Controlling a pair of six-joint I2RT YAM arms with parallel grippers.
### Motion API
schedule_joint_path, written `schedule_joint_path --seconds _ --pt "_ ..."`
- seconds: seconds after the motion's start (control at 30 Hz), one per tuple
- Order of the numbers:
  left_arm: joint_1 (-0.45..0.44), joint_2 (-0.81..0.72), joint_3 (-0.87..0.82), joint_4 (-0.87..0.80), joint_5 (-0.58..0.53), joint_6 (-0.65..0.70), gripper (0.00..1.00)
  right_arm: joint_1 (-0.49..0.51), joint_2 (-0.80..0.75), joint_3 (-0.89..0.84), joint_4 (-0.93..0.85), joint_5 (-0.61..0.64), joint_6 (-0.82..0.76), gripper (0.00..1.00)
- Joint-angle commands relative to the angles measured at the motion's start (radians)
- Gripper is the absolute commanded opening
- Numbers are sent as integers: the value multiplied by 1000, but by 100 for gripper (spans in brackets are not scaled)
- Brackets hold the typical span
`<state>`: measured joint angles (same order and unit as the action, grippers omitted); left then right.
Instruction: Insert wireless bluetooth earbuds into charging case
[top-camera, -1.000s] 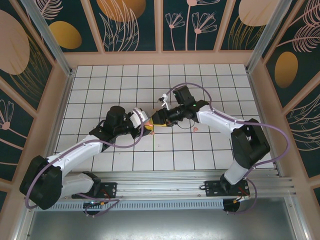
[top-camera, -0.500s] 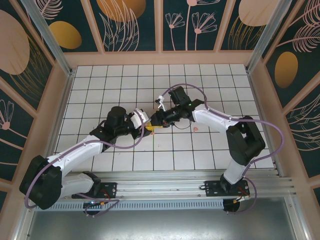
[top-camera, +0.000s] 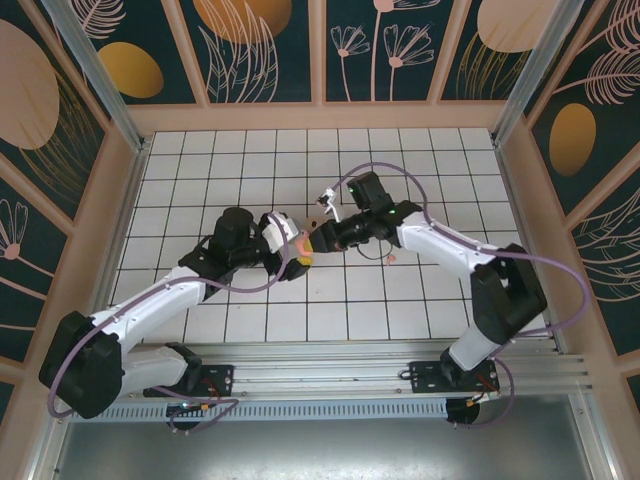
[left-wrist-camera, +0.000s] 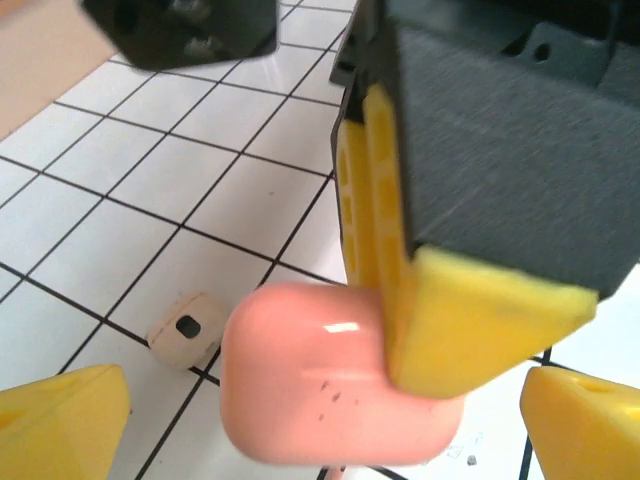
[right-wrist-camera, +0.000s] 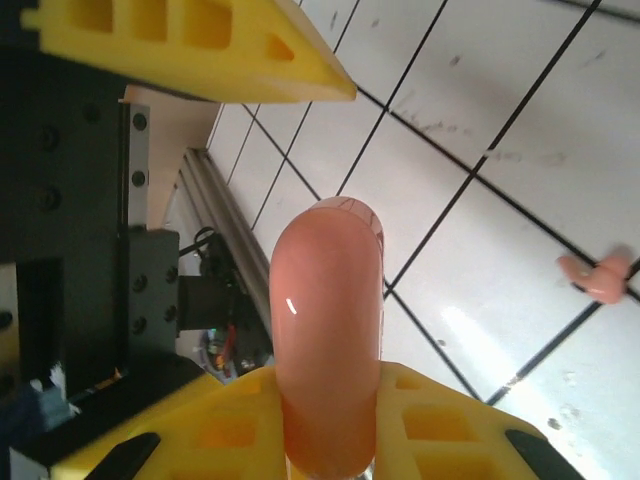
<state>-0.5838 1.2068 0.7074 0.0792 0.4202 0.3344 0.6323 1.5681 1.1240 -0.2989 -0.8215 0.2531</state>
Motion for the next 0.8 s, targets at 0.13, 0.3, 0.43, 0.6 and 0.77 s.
schedule_joint_path --seconds 0.13,0.3,0.43,0.6,0.77 --pt "-4 9 101 -101 37 -54 98 -12 -220 -121 55 85 -288 13" --pt "-5 4 117 -125 124 -7 98 -29 -299 -149 7 125 -462 13" --pt "-5 -7 137 -159 143 33 96 -52 -320 -143 -38 148 -562 14" --pt "-5 -49 149 -209 189 166 87 -50 -337 -134 -73 174 -711 13" --pt "-6 -63 153 -247 252 284 74 -29 -406 -189 -86 106 -1002 11"
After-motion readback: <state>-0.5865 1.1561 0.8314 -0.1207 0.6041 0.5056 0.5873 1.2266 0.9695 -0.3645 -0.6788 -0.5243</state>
